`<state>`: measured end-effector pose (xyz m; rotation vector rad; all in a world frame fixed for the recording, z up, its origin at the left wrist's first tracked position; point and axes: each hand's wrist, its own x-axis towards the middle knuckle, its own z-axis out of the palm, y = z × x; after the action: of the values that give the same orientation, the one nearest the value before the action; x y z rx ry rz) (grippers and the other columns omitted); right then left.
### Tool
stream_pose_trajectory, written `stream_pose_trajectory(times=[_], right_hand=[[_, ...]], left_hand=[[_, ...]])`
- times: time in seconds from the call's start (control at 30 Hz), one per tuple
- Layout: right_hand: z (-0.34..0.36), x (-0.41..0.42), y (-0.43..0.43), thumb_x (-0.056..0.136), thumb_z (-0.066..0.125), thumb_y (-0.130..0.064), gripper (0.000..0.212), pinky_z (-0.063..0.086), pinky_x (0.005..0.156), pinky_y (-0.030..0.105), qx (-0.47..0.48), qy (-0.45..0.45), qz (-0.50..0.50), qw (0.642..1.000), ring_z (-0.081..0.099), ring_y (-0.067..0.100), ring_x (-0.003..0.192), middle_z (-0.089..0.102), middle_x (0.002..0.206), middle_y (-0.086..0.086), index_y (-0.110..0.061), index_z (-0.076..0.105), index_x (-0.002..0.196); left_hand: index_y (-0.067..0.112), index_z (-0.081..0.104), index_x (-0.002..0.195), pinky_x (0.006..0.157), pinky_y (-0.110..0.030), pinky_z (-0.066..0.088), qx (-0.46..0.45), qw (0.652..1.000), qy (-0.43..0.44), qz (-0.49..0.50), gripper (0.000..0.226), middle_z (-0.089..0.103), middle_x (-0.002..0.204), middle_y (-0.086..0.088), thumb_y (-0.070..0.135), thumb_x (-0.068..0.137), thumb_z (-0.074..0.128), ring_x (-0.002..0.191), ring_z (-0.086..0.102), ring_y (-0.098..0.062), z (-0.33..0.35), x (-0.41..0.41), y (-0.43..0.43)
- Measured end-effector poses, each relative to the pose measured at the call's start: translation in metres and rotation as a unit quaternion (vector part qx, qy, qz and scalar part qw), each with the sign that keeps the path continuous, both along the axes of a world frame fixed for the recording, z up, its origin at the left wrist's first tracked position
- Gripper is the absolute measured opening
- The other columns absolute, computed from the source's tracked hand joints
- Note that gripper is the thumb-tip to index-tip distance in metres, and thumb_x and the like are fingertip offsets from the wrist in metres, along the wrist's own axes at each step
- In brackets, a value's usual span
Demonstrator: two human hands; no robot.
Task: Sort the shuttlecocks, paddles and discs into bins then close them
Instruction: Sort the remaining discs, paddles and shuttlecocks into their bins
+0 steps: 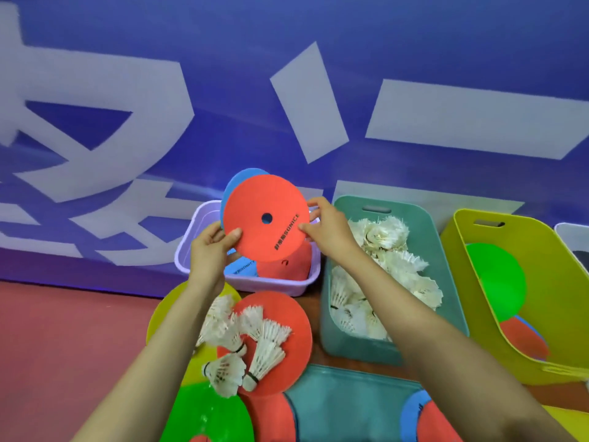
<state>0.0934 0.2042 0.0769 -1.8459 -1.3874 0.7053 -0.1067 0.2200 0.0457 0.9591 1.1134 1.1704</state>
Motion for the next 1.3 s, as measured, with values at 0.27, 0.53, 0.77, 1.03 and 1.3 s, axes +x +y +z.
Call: stream_pose_trajectory(times=[0.27, 0.53, 0.77, 1.03, 1.3], right_hand=[[-0.024, 0.018, 0.071, 0.079, 0.049, 0.006, 0.031, 0.055, 0.075, 0.050, -0.087, -0.016, 0.020, 0.996, 0.064, 0.032, 0.073, 0.052, 0.064, -0.001, -0.021, 0.059, 0.091], [-0.049, 0.019, 0.096, 0.085, 0.042, 0.003, 0.041, 0.038, 0.071, 0.025, -0.212, -0.267, 0.122, 0.932, 0.059, 0.030, 0.101, 0.062, 0.116, 0.008, -0.022, 0.061, 0.112], [-0.065, 0.011, 0.120, 0.084, 0.043, 0.009, 0.034, 0.047, 0.052, 0.021, -0.314, -0.274, 0.186, 0.890, 0.064, 0.031, 0.089, 0.066, 0.108, 0.017, -0.005, 0.061, 0.109], [-0.091, 0.010, 0.132, 0.090, 0.041, -0.001, 0.035, 0.045, 0.089, 0.034, -0.271, -0.356, 0.200, 0.872, 0.054, 0.032, 0.113, 0.056, 0.125, 0.014, -0.009, 0.054, 0.121], [-0.092, 0.003, 0.119, 0.091, 0.039, -0.002, 0.043, 0.042, 0.097, 0.041, -0.268, -0.382, 0.207, 0.860, 0.046, 0.036, 0.121, 0.046, 0.134, 0.017, -0.008, 0.045, 0.133]], left_hand=[[0.017, 0.061, 0.079, 0.062, -0.039, 0.059, -0.006, 0.969, 0.247, 0.024, 0.011, 0.061, 0.081, -0.010, 0.012, 0.089, 0.061, 0.076, 0.058, -0.025, -0.048, -0.040, 0.088], [0.013, 0.058, 0.119, 0.090, -0.045, 0.045, 0.038, 0.815, 0.574, -0.075, 0.029, 0.062, 0.115, -0.019, 0.021, 0.092, 0.054, 0.109, 0.053, -0.040, -0.062, -0.040, 0.143], [-0.001, 0.047, 0.123, 0.094, -0.042, 0.043, -0.044, 0.727, 0.655, -0.201, 0.032, 0.055, 0.127, -0.023, 0.010, 0.093, 0.042, 0.115, 0.053, -0.038, -0.089, -0.026, 0.171], [-0.008, 0.025, 0.136, 0.102, -0.047, 0.035, -0.064, 0.650, 0.724, -0.223, 0.045, 0.037, 0.139, -0.025, 0.004, 0.094, 0.035, 0.125, 0.043, -0.043, -0.116, -0.012, 0.164], [-0.006, 0.016, 0.143, 0.100, -0.046, 0.037, -0.008, 0.611, 0.749, -0.254, 0.059, 0.020, 0.146, -0.021, 0.015, 0.096, 0.044, 0.125, 0.039, -0.042, -0.106, -0.007, 0.148]])
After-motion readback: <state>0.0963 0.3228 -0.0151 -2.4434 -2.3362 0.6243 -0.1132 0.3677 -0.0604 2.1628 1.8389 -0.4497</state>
